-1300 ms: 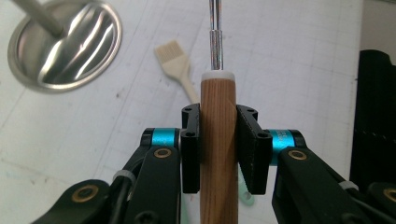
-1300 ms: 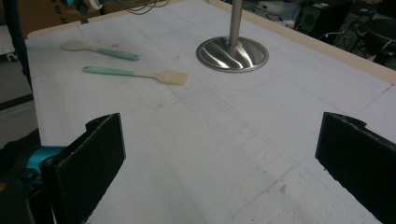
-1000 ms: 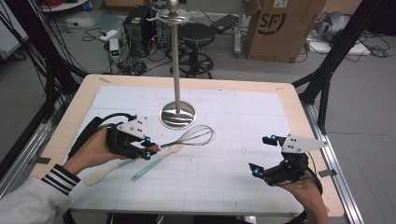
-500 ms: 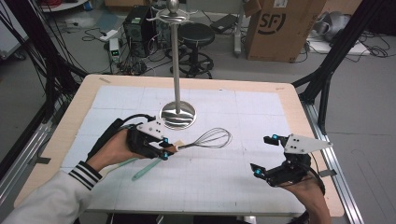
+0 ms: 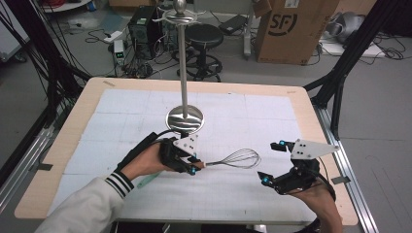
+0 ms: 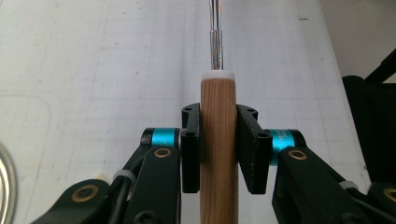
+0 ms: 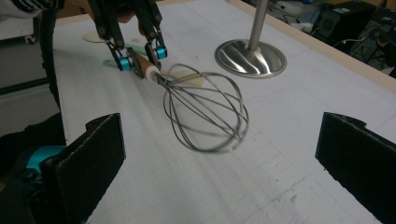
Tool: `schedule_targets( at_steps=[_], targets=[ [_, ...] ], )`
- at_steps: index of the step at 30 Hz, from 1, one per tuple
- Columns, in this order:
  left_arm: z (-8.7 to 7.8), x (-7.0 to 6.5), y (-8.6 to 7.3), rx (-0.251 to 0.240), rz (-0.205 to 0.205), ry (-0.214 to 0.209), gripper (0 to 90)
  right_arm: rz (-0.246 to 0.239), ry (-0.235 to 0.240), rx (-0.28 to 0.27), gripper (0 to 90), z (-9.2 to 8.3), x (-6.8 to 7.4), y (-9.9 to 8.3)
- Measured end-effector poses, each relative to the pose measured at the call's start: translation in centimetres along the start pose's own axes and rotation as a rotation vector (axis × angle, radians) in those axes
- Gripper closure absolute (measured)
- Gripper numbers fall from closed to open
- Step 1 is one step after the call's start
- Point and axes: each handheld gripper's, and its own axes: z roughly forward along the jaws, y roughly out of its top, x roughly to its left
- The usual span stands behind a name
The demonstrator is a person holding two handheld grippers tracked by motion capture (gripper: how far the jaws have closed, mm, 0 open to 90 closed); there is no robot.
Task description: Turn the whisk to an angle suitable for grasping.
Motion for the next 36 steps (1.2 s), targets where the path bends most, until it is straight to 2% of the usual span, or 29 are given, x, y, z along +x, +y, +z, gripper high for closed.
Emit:
schedule_targets(
  at_steps=[3, 5, 11, 13, 16, 20, 24, 29, 30, 31, 33, 35, 36],
  targets=[
    [0.9, 0.1, 0.1, 0.003, 0.009, -0.006, 72.7, 0.001, 0.003, 0.001, 0.1, 0.1, 0.1, 0.0],
    [2.1, 0.2, 0.2, -0.018, 0.003, -0.015, 72.7, -0.004, 0.001, 0.0, 0.1, 0.0, 0.0, 0.0],
    [3.7, 0.3, 0.3, -0.038, 0.01, -0.018, 72.7, -0.003, 0.0, -0.003, 0.1, -0.1, 0.1, 0.0],
    [4.4, 0.4, 0.1, -0.028, 0.019, -0.01, 72.7, -0.006, -0.004, -0.005, 0.1, -0.2, 0.1, -0.1],
    [5.0, 0.5, 0.0, -0.027, 0.002, -0.012, 72.7, -0.003, -0.001, -0.006, 0.1, -0.3, 0.1, -0.1],
    [5.7, 0.5, -0.1, -0.012, 0.001, -0.011, 72.7, 0.0, 0.0, -0.003, 0.1, -0.3, 0.1, -0.1],
    [6.1, 0.5, -0.2, 0.011, 0.009, -0.009, 72.6, -0.002, 0.002, -0.003, 0.1, -0.2, 0.1, -0.1],
    [6.6, 0.5, -0.3, 0.028, -0.01, -0.019, 72.5, -0.003, 0.001, -0.005, 0.1, -0.2, 0.1, -0.1],
    [6.6, 0.5, -0.4, 0.041, -0.016, -0.028, 71.5, 0.0, -0.002, -0.004, 0.1, -0.2, 0.1, -0.1],
    [6.7, 0.5, -0.4, 0.037, -0.017, -0.031, 66.7, 0.0, -0.003, -0.005, 0.1, -0.2, 0.1, -0.2],
    [6.6, 0.4, -0.4, 0.02, -0.029, -0.034, 51.7, -0.002, -0.002, -0.003, 0.1, -0.2, 0.0, -0.2],
    [6.2, 0.3, -0.3, 0.013, -0.02, -0.017, 43.2, 0.004, -0.002, -0.001, 0.1, -0.2, 0.1, -0.3],
    [5.7, 0.3, -0.2, -0.007, -0.026, -0.013, 38.9, 0.006, 0.001, 0.003, 0.1, -0.2, 0.1, -0.3]
  ],
)
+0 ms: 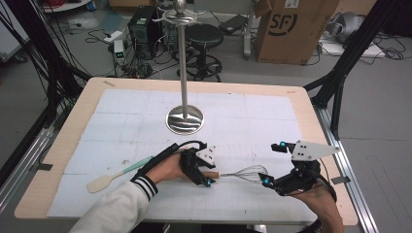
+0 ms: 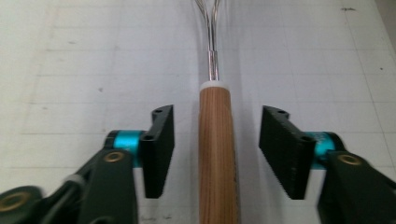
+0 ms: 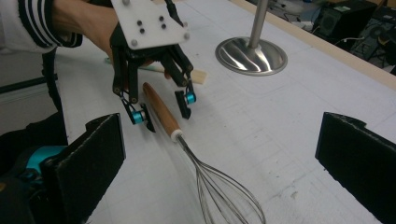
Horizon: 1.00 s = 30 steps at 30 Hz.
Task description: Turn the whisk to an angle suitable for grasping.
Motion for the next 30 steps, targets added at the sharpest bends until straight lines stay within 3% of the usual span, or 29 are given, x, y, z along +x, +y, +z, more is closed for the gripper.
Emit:
schedule_targets(
  at_steps=[3, 5, 7, 11, 16, 30],
  targets=[
    [-1.1, 0.1, 0.1, -0.004, -0.045, 0.013, 22.3, 0.001, -0.002, 0.0, 0.1, 0.0, -0.1, -0.1],
    [-1.6, 0.0, 0.1, -0.001, -0.042, 0.026, 19.0, 0.002, -0.003, 0.001, 0.1, 0.0, -0.1, -0.1],
    [-3.5, -0.3, 0.0, -0.027, -0.046, 0.056, 9.7, 0.006, -0.007, 0.001, 0.1, 0.0, -0.1, -0.2],
    [-5.5, -0.7, -0.5, -0.053, -0.056, 0.085, 1.7, 0.009, -0.007, 0.001, 0.1, 0.0, -0.2, -0.2],
    [-8.7, -1.1, -1.8, -0.079, -0.058, 0.144, 1.6, 0.01, -0.006, 0.001, 0.1, 0.4, -0.2, 0.0],
    [-16.6, -2.6, -5.9, -0.185, -0.116, 0.243, 1.6, 0.009, 0.001, 0.03, 0.1, 1.0, 0.0, -0.1]
  ],
)
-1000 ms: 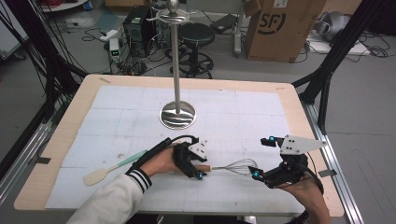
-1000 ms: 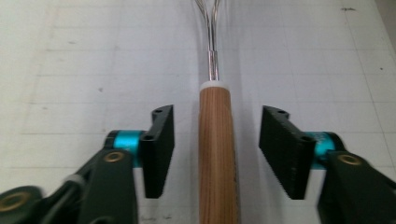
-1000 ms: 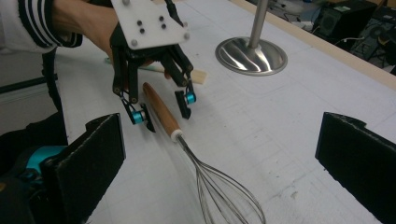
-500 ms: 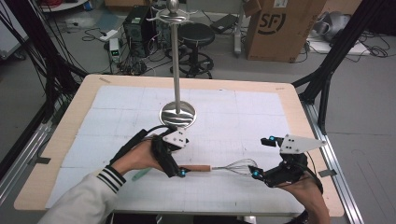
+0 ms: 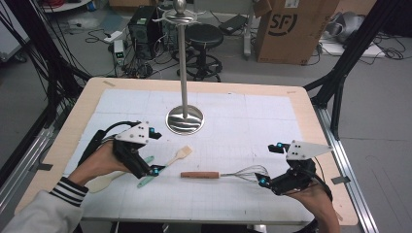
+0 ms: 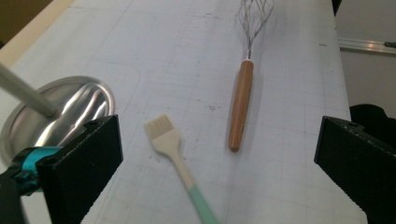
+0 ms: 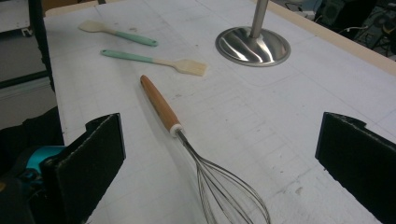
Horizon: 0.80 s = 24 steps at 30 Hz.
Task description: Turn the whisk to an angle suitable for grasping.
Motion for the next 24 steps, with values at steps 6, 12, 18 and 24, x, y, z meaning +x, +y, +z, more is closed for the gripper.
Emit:
schedule_targets(
  at_steps=[6, 12, 18, 24],
  targets=[
    [-2.6, 0.1, -1.6, -0.035, -0.031, 0.04, 1.6, 0.005, 0.004, -0.021, 0.1, 0.3, -0.1, 0.1],
    [-4.6, 0.2, -3.7, -0.084, -0.081, 0.081, 1.6, -0.002, 0.013, -0.005, 0.1, 0.6, -0.3, 0.7],
    [-5.9, 0.1, -5.8, -0.121, -0.118, 0.097, 1.6, -0.005, 0.014, -0.002, 0.1, 0.7, -0.6, 1.7],
    [-6.6, 0.1, -7.2, -0.15, -0.14, 0.117, 1.7, -0.037, 0.027, 0.038, 0.1, 1.3, -0.5, 3.2]
  ],
)
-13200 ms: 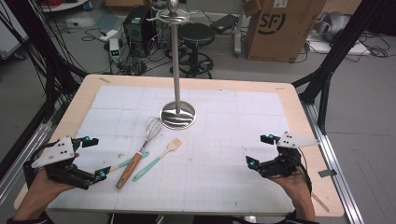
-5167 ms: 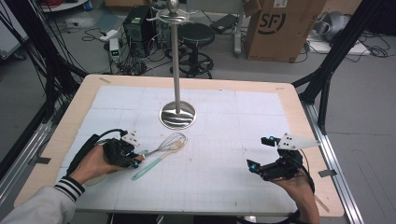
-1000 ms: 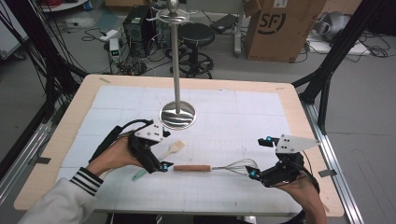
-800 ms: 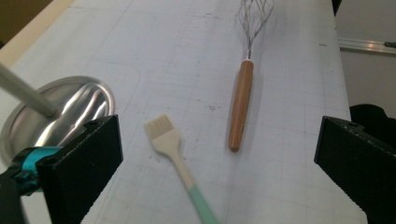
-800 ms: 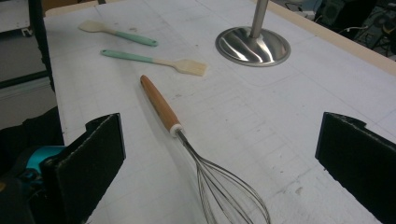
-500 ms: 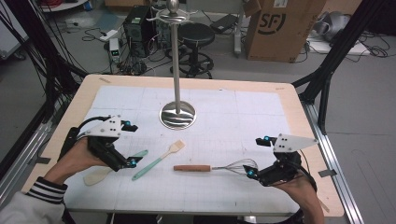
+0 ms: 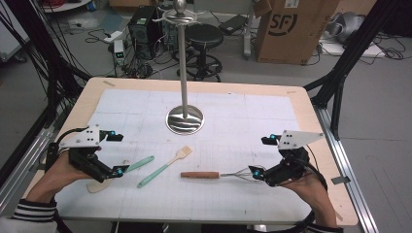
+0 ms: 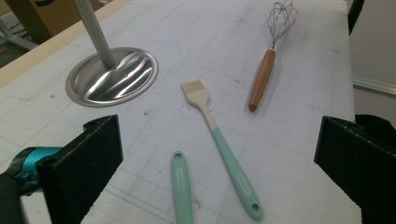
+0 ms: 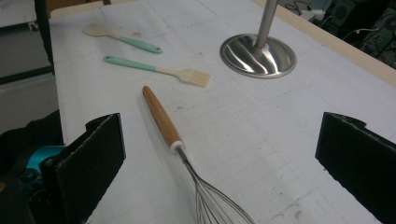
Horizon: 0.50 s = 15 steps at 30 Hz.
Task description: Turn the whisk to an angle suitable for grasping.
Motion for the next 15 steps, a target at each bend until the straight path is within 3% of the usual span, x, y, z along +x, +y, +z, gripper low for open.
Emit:
schedule_targets(
  at_steps=[3, 9, 15],
  targets=[
    [-0.4, -0.1, -0.4, -0.004, 0.015, 0.015, 1.7, -0.012, 0.004, 0.009, 0.1, 0.2, -0.1, 0.8],
    [-0.5, 0.0, -1.3, -0.035, -0.006, 0.008, 1.7, -0.033, 0.022, 0.042, 0.1, 0.9, -0.4, 2.0],
    [-0.2, 0.0, -1.6, -0.019, -0.015, 0.001, 1.7, -0.058, 0.033, 0.091, 0.1, 1.6, -0.6, 3.1]
  ],
)
